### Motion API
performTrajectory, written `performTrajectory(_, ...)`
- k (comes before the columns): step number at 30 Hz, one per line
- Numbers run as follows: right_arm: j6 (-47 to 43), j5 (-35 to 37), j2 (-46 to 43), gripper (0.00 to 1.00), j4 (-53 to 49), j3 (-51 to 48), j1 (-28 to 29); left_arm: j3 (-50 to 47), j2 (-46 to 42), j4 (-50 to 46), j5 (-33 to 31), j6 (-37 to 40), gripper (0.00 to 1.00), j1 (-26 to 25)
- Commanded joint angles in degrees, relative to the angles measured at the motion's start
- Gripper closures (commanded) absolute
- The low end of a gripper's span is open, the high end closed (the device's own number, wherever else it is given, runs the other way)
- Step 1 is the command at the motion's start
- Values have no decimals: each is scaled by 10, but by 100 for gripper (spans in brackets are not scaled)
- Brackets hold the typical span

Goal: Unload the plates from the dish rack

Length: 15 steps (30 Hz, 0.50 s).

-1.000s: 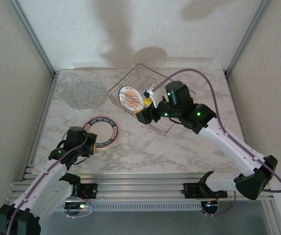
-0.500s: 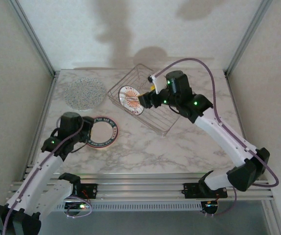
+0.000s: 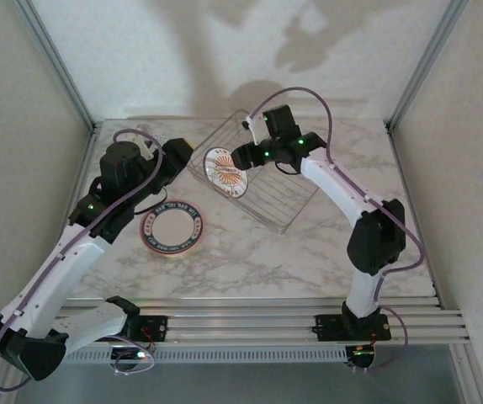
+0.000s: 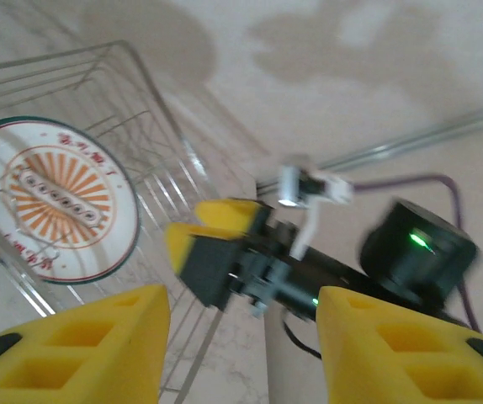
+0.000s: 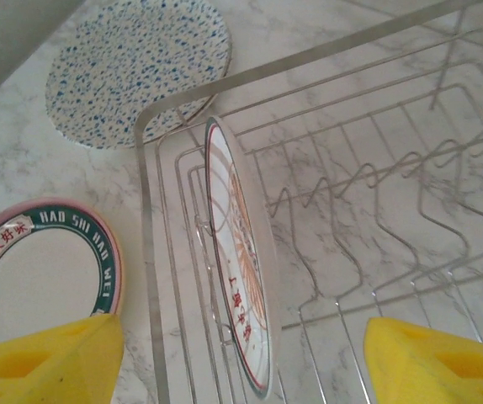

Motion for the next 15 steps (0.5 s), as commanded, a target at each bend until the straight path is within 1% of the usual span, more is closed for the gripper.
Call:
performTrajectory(1, -32, -36, 35, 24, -39, 49, -3, 20, -7, -1, -34, 52, 50, -10)
performTrajectory(4, -41, -27, 59, 25, -46, 61, -3, 12, -17, -5, -39, 54, 49, -12)
performTrajectory(10, -51, -37, 98, 27, -47, 84, -2, 3, -21, -6, -34, 50, 50, -12)
performTrajectory(15, -63, -26, 129, 31, -64, 108, -1, 10, -24, -8, -37, 52, 49, -12)
